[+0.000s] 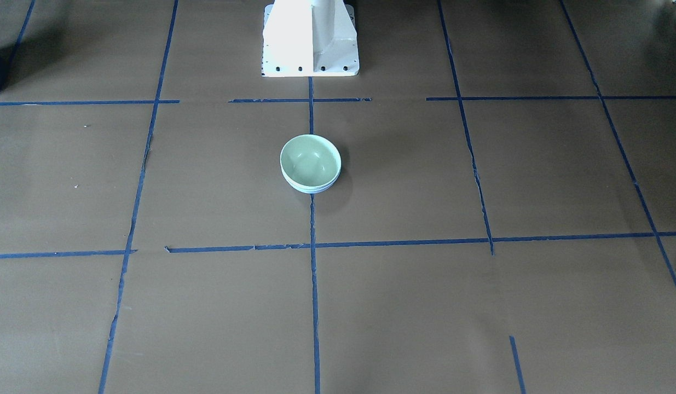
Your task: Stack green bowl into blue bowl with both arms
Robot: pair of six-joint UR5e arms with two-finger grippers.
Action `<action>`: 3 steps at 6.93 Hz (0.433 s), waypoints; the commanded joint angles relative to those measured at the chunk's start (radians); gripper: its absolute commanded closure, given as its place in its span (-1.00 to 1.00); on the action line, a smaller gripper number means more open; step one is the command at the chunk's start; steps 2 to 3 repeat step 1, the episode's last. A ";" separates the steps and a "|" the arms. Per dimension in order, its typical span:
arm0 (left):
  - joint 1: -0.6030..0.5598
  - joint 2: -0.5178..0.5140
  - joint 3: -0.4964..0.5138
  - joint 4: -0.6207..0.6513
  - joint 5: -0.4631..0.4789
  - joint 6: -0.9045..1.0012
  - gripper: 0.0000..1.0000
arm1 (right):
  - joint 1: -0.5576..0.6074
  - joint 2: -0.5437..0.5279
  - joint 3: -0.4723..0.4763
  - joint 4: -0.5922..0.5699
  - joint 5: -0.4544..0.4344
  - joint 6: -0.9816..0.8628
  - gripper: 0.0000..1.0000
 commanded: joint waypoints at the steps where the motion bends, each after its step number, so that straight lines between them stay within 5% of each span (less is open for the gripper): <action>1: 0.002 -0.001 -0.009 0.002 0.021 0.003 -1.00 | 0.005 0.001 0.003 -0.002 -0.015 0.000 -1.00; 3: 0.002 -0.001 -0.009 0.002 0.021 0.003 -1.00 | 0.005 0.001 0.003 -0.002 -0.015 0.000 -1.00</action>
